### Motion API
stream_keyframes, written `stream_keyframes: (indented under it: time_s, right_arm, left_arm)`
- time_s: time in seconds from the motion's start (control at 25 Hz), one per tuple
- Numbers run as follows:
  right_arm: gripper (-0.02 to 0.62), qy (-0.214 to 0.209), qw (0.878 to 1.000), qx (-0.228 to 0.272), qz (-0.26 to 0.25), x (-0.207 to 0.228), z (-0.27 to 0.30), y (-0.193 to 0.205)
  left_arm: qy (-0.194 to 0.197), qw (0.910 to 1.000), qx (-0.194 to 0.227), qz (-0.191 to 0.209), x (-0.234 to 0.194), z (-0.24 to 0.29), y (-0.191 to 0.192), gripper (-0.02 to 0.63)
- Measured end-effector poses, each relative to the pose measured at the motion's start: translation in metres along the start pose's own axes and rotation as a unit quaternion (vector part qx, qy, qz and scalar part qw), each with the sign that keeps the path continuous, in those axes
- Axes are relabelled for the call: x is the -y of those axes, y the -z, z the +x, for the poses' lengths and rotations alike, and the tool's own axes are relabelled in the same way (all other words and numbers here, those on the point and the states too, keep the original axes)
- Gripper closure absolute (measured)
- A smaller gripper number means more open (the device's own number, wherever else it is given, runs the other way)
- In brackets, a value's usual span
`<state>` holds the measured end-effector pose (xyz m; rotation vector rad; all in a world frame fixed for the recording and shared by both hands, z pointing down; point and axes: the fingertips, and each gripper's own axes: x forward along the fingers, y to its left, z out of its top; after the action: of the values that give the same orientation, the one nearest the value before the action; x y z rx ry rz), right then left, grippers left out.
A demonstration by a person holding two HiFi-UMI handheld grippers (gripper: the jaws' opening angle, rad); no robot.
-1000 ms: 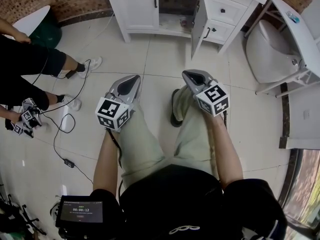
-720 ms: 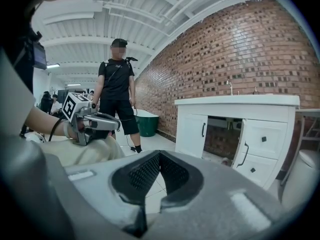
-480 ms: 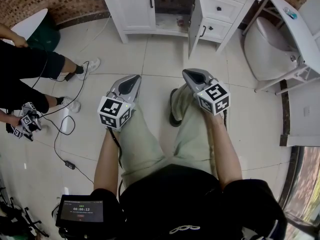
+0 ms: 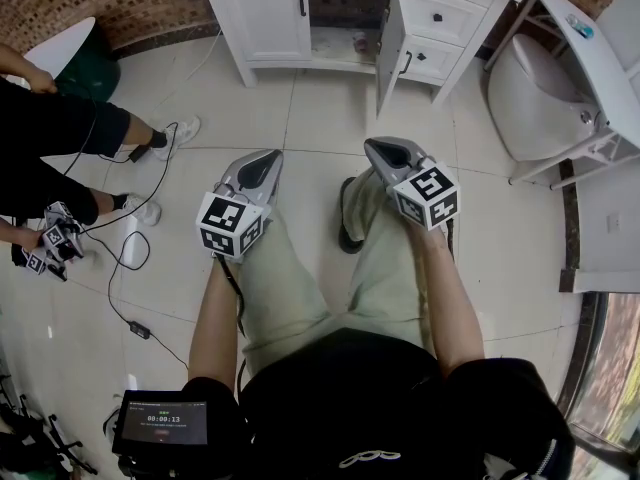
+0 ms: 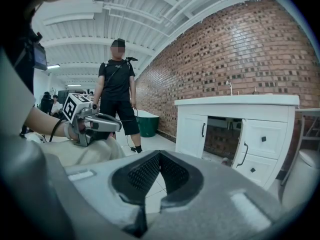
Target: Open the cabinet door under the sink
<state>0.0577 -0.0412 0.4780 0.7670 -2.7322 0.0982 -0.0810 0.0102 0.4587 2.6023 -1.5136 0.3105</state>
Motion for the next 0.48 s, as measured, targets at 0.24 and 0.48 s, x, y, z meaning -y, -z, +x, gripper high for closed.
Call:
stream_keyframes:
  time_s: [0.24, 0.48]
  right_arm:
    - [0.603, -0.002, 1.000, 0.001, -0.001, -0.0018, 0.0008, -0.0013]
    - [0.603, -0.003, 1.000, 0.000, 0.000, -0.0022, 0.0003, -0.0016]
  left_arm:
    - [-0.001, 1.0000, 0.004, -0.002, -0.0012, -0.0025, -0.0013, 0.589]
    - [-0.001, 1.0000, 0.006, -0.003, -0.0003, -0.0027, -0.0020, 0.589]
